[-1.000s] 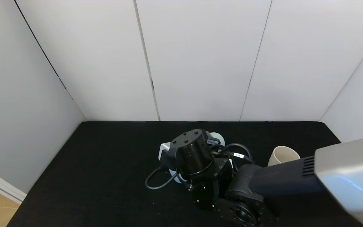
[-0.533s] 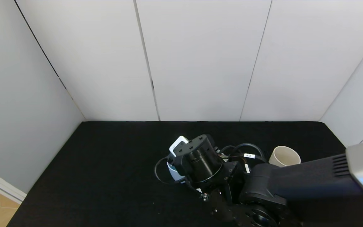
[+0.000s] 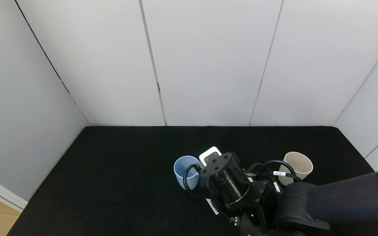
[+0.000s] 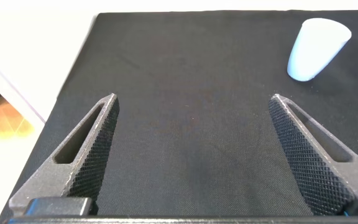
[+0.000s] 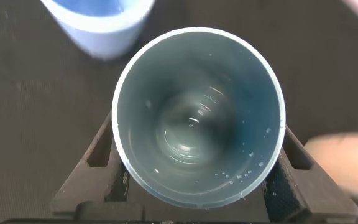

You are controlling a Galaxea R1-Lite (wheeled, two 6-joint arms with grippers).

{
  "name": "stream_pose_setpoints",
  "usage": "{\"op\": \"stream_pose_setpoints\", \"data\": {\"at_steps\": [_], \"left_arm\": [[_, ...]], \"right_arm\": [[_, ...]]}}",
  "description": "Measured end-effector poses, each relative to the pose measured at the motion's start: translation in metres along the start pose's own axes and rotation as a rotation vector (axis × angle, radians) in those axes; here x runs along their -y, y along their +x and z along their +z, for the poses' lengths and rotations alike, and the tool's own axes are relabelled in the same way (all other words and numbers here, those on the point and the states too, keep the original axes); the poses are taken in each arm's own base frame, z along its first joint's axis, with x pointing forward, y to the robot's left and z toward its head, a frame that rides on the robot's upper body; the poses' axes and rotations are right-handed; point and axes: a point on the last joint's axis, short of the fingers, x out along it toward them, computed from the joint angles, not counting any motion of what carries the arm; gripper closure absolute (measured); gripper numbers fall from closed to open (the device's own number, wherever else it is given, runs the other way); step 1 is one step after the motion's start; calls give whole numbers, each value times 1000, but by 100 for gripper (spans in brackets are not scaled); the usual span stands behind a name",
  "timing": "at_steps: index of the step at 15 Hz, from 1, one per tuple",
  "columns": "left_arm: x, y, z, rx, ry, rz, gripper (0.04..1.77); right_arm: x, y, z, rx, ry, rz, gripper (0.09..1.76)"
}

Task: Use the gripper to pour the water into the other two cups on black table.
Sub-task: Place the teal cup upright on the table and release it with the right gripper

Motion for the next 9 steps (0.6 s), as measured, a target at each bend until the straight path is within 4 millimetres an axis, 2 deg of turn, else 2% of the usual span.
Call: {"op": "stream_pose_setpoints", "data": {"at_steps": [3, 9], "left_arm": [[0, 0, 0, 0, 0, 0, 9], [0, 0, 0, 0, 0, 0, 9]], "right_arm": [[1, 1, -10, 25, 78, 5, 66], [1, 14, -34, 8, 85, 2, 66]]}}
